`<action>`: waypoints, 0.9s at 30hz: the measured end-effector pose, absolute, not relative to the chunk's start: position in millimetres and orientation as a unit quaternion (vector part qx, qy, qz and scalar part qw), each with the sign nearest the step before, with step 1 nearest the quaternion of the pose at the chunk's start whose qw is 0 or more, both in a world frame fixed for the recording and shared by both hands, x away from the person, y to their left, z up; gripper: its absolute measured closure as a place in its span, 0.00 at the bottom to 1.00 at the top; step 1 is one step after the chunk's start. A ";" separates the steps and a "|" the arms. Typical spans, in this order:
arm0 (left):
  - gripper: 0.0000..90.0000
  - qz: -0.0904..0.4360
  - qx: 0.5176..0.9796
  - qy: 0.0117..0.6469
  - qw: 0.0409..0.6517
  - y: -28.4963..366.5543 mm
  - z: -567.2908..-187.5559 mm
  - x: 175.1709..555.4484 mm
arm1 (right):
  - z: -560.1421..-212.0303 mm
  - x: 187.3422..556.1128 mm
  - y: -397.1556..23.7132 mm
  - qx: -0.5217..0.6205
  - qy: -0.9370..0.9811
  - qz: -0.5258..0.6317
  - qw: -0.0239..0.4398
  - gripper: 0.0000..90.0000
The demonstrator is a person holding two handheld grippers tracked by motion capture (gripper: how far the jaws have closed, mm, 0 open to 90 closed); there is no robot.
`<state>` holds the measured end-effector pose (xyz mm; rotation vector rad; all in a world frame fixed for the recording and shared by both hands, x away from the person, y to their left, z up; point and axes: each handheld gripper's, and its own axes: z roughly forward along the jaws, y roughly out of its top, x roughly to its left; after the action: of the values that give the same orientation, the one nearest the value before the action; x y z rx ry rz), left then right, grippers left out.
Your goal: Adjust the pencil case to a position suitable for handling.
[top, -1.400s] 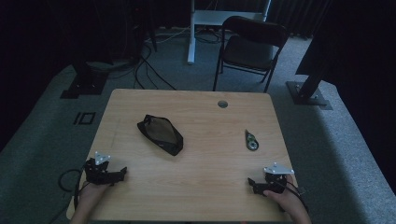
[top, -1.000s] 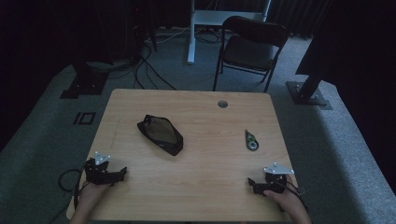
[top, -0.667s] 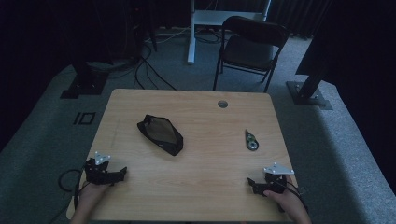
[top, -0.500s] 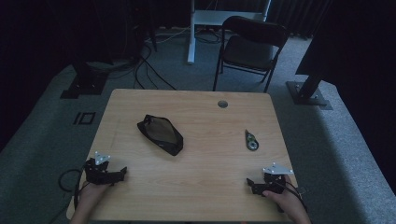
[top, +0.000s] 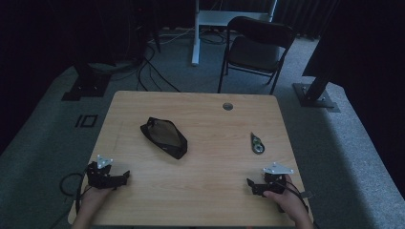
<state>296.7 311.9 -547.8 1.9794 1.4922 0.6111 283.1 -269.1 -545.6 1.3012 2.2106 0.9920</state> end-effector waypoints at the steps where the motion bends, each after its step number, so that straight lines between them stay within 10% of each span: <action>1: 0.00 0.229 0.742 0.559 0.290 312.0 -547.8 296.7 | -544.8 284.2 -266.8 0.462 0.790 0.354 0.195 0.12; 27: 0.00 0.229 0.742 0.559 0.290 311.9 -547.8 296.7 | -531.1 301.2 -215.1 0.419 0.806 0.377 0.180 0.14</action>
<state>296.7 311.9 -547.8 1.9787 1.4924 0.6112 301.2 -215.1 -531.1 1.1837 2.2780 1.0640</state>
